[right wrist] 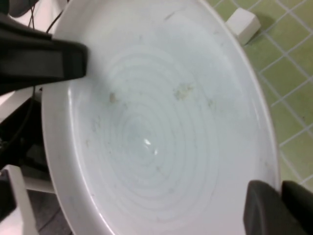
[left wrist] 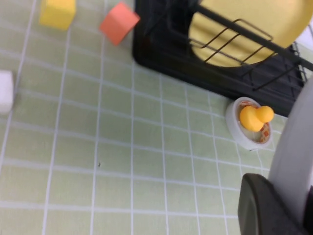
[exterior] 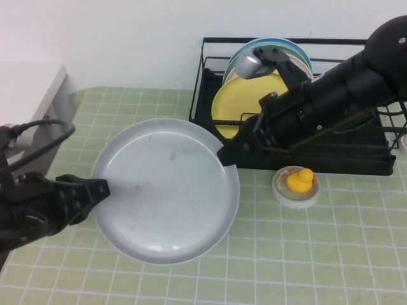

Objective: Place plate on rack
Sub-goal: Hand over the plate

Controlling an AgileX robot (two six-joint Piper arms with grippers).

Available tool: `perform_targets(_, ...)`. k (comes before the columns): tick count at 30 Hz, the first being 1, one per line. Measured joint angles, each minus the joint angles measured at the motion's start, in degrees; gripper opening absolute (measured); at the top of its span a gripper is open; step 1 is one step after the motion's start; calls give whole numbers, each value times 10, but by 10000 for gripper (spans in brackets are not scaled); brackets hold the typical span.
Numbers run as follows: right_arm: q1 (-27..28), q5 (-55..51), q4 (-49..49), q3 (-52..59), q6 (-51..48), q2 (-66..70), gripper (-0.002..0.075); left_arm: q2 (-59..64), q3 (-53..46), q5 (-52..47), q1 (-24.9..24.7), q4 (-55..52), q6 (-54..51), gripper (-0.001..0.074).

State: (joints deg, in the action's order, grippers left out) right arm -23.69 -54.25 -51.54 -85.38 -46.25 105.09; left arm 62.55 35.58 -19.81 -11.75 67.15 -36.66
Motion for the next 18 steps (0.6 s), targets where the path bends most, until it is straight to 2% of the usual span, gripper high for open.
perform_targets(9,11,6,-45,0,-73,-1,27,3,-1,-21,7,172,-255,29)
perform_targets(15,13,4,-94,0,-125,-2,31,3,-1,-20,8,215,-300,108)
perform_targets(18,15,3,-96,0,-139,-2,32,3,-1,-32,8,225,-321,95)
